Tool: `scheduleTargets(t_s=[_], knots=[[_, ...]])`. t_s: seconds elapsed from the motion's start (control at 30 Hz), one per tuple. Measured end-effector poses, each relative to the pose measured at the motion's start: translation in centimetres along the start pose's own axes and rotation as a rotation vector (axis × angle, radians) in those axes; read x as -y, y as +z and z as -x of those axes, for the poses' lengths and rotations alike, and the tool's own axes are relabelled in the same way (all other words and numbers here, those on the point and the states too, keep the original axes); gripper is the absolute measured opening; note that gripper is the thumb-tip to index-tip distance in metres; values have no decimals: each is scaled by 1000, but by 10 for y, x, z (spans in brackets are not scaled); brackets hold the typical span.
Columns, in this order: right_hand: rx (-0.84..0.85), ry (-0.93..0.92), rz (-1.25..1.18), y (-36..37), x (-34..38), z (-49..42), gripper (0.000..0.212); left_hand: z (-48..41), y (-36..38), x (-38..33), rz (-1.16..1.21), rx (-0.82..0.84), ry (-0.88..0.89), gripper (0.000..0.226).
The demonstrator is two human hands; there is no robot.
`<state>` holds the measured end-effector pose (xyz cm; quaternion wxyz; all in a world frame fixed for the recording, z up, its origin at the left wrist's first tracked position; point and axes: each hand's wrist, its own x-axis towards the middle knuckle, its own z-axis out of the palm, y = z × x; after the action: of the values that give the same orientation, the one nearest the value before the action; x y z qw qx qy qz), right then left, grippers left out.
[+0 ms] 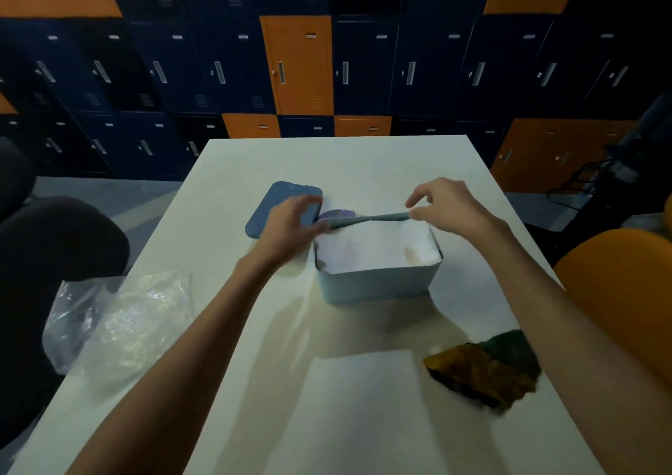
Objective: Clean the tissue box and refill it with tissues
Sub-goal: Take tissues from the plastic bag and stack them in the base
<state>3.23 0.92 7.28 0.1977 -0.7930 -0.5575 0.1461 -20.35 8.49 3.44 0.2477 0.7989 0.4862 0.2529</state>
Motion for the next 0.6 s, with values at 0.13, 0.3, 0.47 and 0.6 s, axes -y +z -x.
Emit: scheduleTargets(t_s=[0.13,0.3,0.47,0.6], knots=[[-12,-50,-98,2,32,-6,23,-10,-9,54,268,-337,-434,63],[65,-66,-135,17,61,-18,23,-24,0,95,857,-190,-952,79],[56,-34,-166,30,74,-27,22,-37,8,99,1210,-200,-942,43],[20,-3,-227,35,70,-30,23,-45,-8,98,1284,-246,-886,23]])
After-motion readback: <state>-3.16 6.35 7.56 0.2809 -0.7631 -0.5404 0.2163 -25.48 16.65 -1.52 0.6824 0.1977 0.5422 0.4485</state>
